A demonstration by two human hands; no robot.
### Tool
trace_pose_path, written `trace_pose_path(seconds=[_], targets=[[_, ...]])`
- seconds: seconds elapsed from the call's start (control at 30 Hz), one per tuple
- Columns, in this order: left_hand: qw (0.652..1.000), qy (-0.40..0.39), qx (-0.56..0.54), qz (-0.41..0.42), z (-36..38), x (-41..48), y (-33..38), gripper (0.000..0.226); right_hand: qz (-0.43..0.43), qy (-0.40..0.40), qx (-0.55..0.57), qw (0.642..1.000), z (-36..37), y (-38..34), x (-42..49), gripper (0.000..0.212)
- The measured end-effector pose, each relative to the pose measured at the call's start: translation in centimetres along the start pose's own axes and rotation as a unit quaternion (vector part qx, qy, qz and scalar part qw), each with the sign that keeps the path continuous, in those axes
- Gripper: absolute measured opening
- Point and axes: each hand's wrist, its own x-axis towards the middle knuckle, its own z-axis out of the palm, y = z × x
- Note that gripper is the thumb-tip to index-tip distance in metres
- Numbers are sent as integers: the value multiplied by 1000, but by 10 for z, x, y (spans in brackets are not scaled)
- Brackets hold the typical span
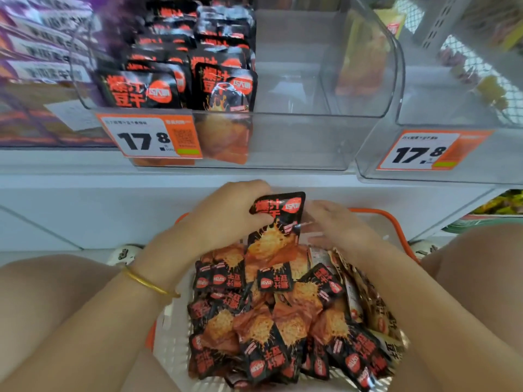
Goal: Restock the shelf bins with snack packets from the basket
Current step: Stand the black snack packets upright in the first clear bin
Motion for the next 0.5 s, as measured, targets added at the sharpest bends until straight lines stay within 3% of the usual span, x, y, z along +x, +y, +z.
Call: trace_pose_path(seconds=[0.1,0.2,0.27,0.33,0.4,0.5], targets=[[990,52,-129,0,-26,-4,5,21,-99,-104,90,986,-9,-26,-19,58],[959,108,-260,15,-55,-9,11,25,-197,-170,26,965,-12,-64,-39,36],[936,189,-297,31,-73,-7,13,25,-224,-189,21,956,-14,-98,-46,29],[905,318,-277,48,-88,-3,11,24,-263,-140,39,954,-15,-136,-46,17],[878,438,-187,54,-101,4,0,20,-316,-51,62,945,-13,-168,-38,13],[885,461,55,41,-109,12,-21,22,-357,48,55,931,-5,-195,-15,16]])
